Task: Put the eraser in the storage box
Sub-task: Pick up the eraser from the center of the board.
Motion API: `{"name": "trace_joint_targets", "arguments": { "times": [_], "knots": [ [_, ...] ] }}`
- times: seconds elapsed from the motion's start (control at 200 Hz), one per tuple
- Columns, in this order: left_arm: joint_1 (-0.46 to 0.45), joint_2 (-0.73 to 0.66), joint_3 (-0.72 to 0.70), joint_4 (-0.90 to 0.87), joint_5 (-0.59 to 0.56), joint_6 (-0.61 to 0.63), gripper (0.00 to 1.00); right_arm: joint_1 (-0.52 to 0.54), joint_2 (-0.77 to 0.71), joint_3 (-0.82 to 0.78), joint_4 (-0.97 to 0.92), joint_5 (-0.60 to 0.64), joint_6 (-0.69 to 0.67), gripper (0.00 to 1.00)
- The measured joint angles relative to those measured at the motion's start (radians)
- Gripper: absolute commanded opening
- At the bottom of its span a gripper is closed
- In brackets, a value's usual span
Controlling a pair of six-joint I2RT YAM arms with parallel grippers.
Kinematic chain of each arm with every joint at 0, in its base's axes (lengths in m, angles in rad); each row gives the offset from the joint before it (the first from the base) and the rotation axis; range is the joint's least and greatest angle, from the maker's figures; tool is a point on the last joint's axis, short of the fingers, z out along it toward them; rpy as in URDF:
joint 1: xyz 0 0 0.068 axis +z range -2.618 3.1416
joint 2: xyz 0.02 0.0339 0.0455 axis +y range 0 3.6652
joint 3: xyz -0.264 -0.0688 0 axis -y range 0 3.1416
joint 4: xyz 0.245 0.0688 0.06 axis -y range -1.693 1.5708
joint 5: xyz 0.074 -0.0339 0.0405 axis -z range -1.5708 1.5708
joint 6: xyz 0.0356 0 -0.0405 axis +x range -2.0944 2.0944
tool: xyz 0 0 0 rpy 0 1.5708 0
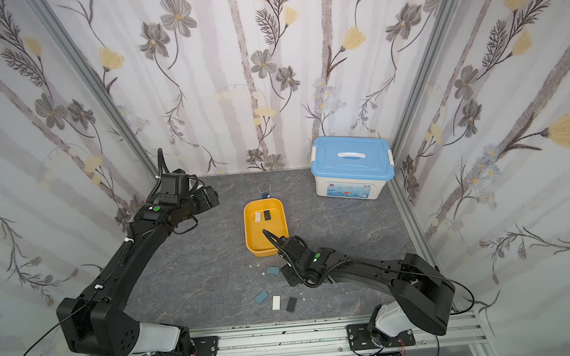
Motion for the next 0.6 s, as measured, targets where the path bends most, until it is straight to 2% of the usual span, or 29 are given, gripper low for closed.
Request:
{"name": "trace_joint_targets", "arguments": {
  "times": [0.16,0.39,0.465,0.599],
  "knots": [
    [0.001,0.0,-0.002,0.001,0.01,-0.002,1.0,0.001,0.051,-0.035,0.041,-0.035,0.007,0.63],
    [0.001,0.006,-0.003,0.002,0.014,-0.002,1.0,0.005,0.095,-0.038,0.086,-0.05,0.009,0.63],
    [0.001,0.007,-0.003,0.002,0.014,-0.002,1.0,0.008,0.104,-0.037,0.098,-0.05,0.008,0.6],
    [0.001,0.008,-0.003,0.002,0.014,-0.002,1.0,0.013,0.117,-0.03,0.106,-0.047,0.008,0.49]
  ]
}}
